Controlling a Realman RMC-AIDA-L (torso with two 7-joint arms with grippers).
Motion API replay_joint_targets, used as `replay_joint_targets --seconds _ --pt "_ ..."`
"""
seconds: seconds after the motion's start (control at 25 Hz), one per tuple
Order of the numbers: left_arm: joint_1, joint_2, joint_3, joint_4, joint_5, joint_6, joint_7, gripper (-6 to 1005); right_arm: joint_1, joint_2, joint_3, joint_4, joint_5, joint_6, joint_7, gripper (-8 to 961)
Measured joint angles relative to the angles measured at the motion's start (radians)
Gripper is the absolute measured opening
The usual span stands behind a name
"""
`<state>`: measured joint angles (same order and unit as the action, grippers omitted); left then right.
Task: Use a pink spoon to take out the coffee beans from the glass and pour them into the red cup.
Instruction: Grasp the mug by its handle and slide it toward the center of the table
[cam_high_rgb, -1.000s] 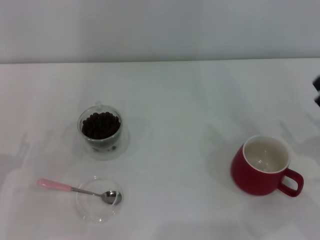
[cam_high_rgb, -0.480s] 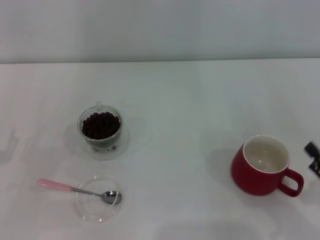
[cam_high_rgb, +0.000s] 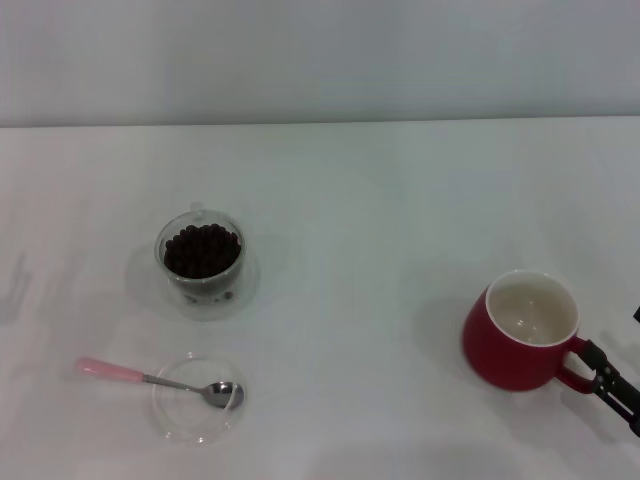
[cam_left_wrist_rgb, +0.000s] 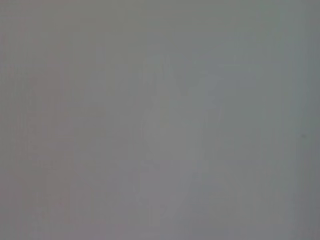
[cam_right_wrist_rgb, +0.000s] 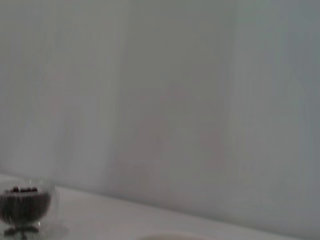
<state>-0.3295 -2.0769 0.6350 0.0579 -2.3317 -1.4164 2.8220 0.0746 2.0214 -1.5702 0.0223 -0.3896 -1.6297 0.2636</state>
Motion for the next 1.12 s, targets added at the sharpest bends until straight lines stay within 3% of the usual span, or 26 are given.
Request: replay_joint_targets --seconds 0.92,1.12 --pt "0.043 -0.002 0.0 0.0 0.0 -0.024 -0.001 741 0.014 0.0 -0.019 -0.01 -0.004 0.183 -0.001 802" --pt "0.044 -0.001 0.0 0.0 0.0 -0.025 -0.002 742 0.014 0.0 -0.007 -0.018 0.002 0.184 -0.001 674"
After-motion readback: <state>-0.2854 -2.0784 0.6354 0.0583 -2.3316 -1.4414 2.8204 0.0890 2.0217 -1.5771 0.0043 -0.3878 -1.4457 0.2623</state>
